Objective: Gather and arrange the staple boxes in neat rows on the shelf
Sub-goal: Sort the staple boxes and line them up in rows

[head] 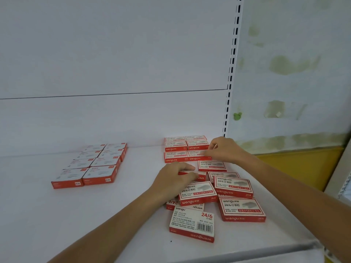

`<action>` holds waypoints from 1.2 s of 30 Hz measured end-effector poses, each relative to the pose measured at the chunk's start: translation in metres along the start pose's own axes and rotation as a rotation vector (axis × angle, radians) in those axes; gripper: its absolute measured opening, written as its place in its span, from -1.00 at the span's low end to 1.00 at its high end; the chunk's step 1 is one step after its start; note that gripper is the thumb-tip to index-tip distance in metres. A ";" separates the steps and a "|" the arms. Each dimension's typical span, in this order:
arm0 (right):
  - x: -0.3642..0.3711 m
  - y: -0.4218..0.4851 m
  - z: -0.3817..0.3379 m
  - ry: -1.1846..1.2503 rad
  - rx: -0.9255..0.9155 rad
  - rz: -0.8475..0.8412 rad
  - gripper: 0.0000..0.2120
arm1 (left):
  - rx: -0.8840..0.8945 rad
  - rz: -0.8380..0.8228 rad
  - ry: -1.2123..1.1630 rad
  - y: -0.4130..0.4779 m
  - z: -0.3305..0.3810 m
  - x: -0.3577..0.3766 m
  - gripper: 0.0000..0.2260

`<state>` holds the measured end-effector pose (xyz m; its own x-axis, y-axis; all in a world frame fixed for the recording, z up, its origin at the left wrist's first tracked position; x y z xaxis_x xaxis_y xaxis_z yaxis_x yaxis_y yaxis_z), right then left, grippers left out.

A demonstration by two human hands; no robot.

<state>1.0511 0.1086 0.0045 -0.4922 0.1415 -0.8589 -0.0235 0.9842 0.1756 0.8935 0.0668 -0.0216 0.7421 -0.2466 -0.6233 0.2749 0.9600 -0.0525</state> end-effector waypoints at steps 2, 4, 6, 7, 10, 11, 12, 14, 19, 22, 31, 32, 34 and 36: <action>-0.003 -0.007 0.002 -0.018 0.003 -0.049 -0.56 | -0.007 0.004 -0.013 0.000 -0.001 0.000 -0.71; -0.003 -0.015 0.006 -0.058 0.013 -0.126 -0.54 | -0.008 0.005 -0.019 0.000 -0.002 0.000 -0.69; -0.002 -0.023 0.011 -0.082 0.041 -0.196 -0.54 | 0.000 -0.007 -0.002 0.000 -0.001 0.001 -0.68; -0.001 -0.026 0.012 -0.079 0.049 -0.219 -0.55 | 0.005 -0.018 0.009 -0.001 0.000 0.002 -0.68; 0.000 -0.030 0.009 -0.030 0.030 -0.225 -0.63 | 0.030 -0.065 0.027 -0.003 0.003 0.006 -0.74; 0.000 -0.031 0.009 -0.020 0.014 -0.212 -0.66 | 0.035 -0.075 0.026 -0.004 0.004 0.007 -0.75; -0.001 -0.032 0.008 -0.012 -0.006 -0.191 -0.68 | 0.037 -0.080 0.022 -0.004 0.004 0.007 -0.75; -0.004 -0.034 0.007 -0.017 -0.052 -0.119 -0.67 | 0.036 -0.073 0.012 -0.003 0.004 0.006 -0.72; -0.015 -0.037 -0.002 -0.054 -0.136 0.051 -0.66 | 0.048 -0.062 -0.046 -0.004 0.002 0.003 -0.62; -0.025 -0.039 -0.014 0.026 -0.188 0.121 -0.64 | 0.040 -0.008 -0.197 -0.004 -0.001 -0.005 -0.60; -0.043 -0.040 -0.060 0.089 -0.441 0.369 -0.54 | 0.159 0.237 -0.352 -0.019 0.010 -0.039 -0.63; -0.044 -0.038 -0.066 0.077 -0.464 0.379 -0.55 | 0.165 0.281 -0.296 -0.020 0.011 -0.044 -0.63; -0.043 -0.032 -0.074 0.030 -0.492 0.387 -0.58 | 0.162 0.332 -0.194 -0.020 0.009 -0.050 -0.60; -0.037 -0.026 -0.076 -0.009 -0.486 0.371 -0.60 | 0.150 0.344 -0.159 -0.018 0.004 -0.052 -0.55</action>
<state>1.0036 0.0697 0.0679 -0.5365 0.4684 -0.7020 -0.2469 0.7083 0.6613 0.8525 0.0621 0.0154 0.8882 0.0572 -0.4558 0.0715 0.9629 0.2602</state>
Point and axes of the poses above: each hand's wrist, its own y-axis towards the middle knuckle, its own x-axis out of the palm, z = x × y, the point moved 8 cm from there along y, towards the middle knuckle, and after that the axes turned 10 degrees about -x, right-handed, at the moved point
